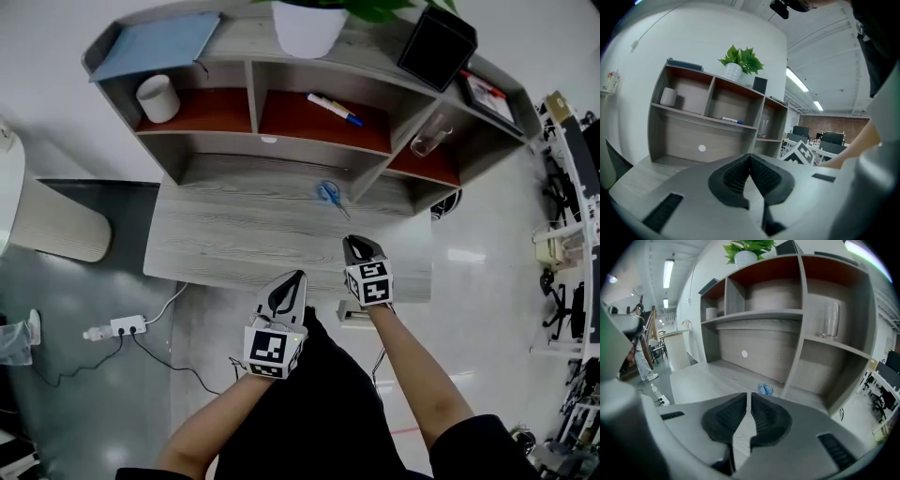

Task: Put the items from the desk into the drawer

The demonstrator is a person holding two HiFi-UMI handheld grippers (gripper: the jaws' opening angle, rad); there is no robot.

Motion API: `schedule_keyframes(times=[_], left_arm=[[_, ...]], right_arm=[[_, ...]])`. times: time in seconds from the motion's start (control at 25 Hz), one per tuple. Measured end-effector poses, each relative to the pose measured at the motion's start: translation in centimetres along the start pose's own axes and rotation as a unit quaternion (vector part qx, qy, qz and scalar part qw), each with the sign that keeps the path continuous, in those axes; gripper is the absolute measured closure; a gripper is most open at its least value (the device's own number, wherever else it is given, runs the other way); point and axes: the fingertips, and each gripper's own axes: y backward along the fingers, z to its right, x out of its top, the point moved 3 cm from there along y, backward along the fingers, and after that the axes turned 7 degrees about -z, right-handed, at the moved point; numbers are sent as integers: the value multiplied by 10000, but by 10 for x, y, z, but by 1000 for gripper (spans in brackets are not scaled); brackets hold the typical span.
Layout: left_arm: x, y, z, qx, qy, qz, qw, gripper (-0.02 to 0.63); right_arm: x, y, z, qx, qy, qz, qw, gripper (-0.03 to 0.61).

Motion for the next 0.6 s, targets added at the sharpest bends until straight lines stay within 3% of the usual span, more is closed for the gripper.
schedule_keyframes(times=[0.24, 0.4, 0.6], left_arm=[[-3, -20, -11, 248, 115, -150, 9995, 609], [-9, -28, -18, 472, 186, -244, 9984, 609], [-3, -38, -22, 567, 111, -249, 9980, 609]], right_arm=[[-9, -60, 27, 195, 12, -514, 9985, 549], [-17, -93, 38, 388, 116, -921, 9949, 489], [-23, -123, 52, 381, 246, -1236, 9913, 483]])
